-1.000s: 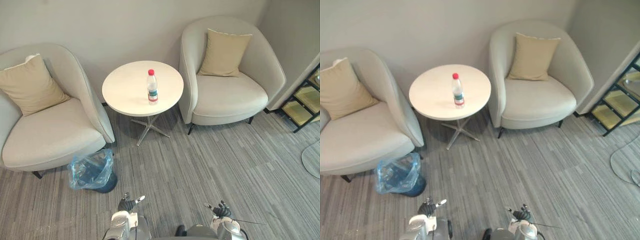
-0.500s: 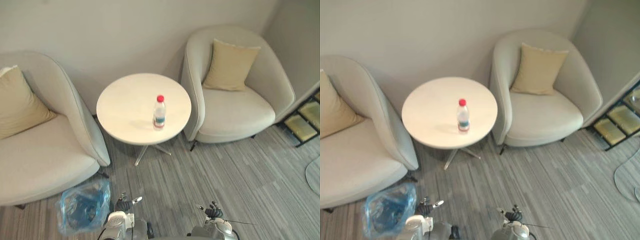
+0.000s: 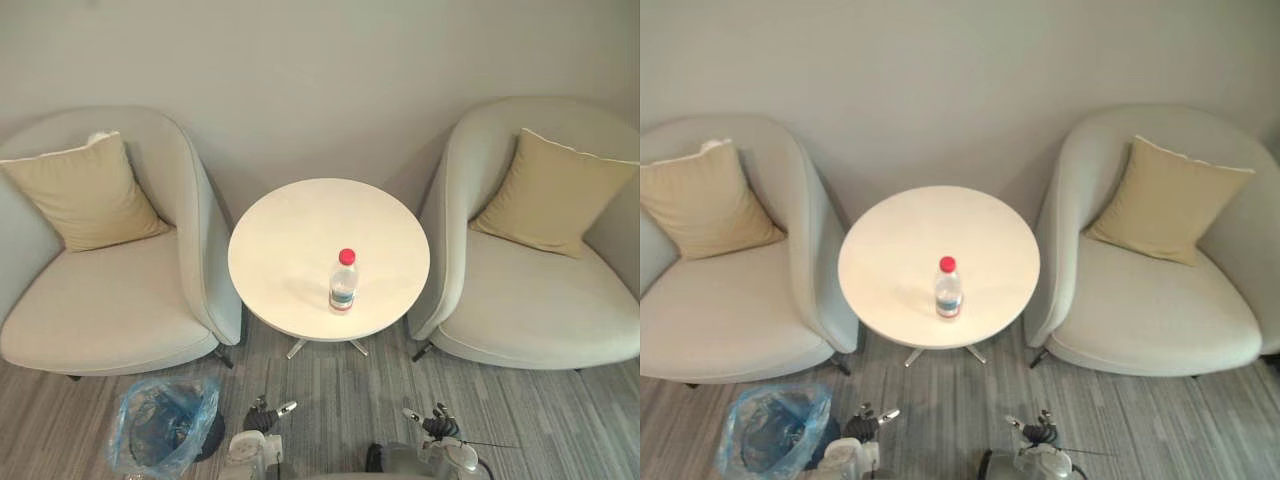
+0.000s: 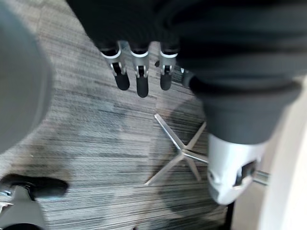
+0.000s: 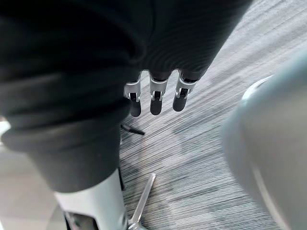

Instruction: Gather rubbish on tea table into small bin, then transfer packed bag to large trash can.

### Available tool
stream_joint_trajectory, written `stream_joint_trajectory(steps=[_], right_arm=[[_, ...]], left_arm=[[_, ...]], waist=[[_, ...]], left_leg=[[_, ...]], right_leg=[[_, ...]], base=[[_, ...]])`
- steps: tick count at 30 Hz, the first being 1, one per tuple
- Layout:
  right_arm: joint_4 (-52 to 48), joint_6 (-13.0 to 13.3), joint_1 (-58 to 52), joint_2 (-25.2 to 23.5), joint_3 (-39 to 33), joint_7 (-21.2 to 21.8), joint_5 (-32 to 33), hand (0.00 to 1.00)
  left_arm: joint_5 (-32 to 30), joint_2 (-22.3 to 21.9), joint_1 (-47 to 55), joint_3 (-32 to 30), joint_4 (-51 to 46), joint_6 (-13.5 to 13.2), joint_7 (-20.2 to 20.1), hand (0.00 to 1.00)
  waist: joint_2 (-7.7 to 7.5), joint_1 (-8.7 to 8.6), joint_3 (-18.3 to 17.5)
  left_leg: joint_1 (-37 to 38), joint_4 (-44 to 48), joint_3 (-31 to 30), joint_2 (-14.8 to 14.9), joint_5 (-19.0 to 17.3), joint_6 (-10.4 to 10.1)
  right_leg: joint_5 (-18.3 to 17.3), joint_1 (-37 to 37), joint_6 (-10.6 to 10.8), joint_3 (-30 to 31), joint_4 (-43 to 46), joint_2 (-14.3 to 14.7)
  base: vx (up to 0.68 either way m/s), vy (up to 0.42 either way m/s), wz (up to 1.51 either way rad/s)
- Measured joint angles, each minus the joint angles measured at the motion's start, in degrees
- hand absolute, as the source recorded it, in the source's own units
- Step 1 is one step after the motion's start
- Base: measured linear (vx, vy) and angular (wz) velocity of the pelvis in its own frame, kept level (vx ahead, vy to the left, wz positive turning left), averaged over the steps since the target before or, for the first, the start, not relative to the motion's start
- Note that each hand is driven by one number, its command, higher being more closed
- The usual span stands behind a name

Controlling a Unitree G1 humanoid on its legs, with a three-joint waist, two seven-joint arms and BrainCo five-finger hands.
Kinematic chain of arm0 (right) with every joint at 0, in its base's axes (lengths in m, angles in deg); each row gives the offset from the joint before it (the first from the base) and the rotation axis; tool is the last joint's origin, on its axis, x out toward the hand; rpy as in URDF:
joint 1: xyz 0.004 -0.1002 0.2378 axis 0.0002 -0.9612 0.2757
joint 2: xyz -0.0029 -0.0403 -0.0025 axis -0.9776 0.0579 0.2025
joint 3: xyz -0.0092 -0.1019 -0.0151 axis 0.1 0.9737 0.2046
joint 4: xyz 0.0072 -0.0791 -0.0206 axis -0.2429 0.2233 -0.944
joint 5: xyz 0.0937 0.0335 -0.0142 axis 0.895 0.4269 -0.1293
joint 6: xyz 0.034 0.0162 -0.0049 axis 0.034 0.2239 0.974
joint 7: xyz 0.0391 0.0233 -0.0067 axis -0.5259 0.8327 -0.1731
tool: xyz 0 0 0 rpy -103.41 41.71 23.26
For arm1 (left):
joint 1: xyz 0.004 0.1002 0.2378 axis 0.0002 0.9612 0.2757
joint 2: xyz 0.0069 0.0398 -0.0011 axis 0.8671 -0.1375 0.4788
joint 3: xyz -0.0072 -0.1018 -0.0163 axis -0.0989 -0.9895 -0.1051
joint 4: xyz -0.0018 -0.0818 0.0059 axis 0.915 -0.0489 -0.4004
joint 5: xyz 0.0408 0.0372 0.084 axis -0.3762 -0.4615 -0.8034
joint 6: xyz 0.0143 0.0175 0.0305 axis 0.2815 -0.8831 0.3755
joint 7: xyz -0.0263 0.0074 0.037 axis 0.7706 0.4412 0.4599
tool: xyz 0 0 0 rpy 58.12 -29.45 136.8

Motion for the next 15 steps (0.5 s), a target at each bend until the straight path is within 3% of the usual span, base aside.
stream_joint_trajectory(steps=[2, 5, 7, 15], right_arm=[[-0.3, 0.0, -0.3, 0.0, 0.0, -0.4, 0.1, 0.0], [-0.6, 0.1, 0.1, 0.0, 0.0, -0.7, 0.1, 0.0], [-0.6, 0.0, -0.2, -0.5, 0.0, -0.8, 0.1, 0.0], [-2.1, 0.1, -0.1, -0.2, 1.2, -1.8, -1.9, 0.0]], left_arm=[[0.0, 0.1, 0.1, 1.0, -0.5, 0.1, 0.0, 0.0], [-0.1, 0.0, -0.1, 2.2, -0.8, 0.2, 0.0, 0.0], [-0.6, 0.4, -0.6, 3.0, -1.1, 0.3, 0.0, 0.0], [-1.2, 2.3, 0.0, 4.6, -0.4, 0.8, 0.0, 0.0]], waist=[[-0.12, 0.04, 0.1], [-0.33, 0.06, 0.2], [-1.39, 0.09, 0.7], [-1.23, 0.13, 0.4]], left_leg=[[-0.9, 0.8, 5.5, 2.0, 0.5, 1.1], [-0.2, -6.3, 9.0, 0.8, 0.8, 1.0], [0.4, -10.2, 9.0, -0.5, 0.8, 1.0], [3.6, -20.1, 9.0, -3.3, 1.9, 2.0]], right_leg=[[0.0, 2.3, 0.0, -1.5, -1.9, -0.6], [0.3, 2.4, 1.0, -3.1, -2.4, -2.2], [1.3, 2.2, 2.1, -4.1, -3.8, -3.2], [5.0, 2.7, 3.1, -3.1, -8.2, -3.5]], base=[[0.08, -0.062, 0.31], [0.02, 0.039, 0.48], [-0.03, 0.086, 0.5], [-0.06, 0.061, 0.05]])
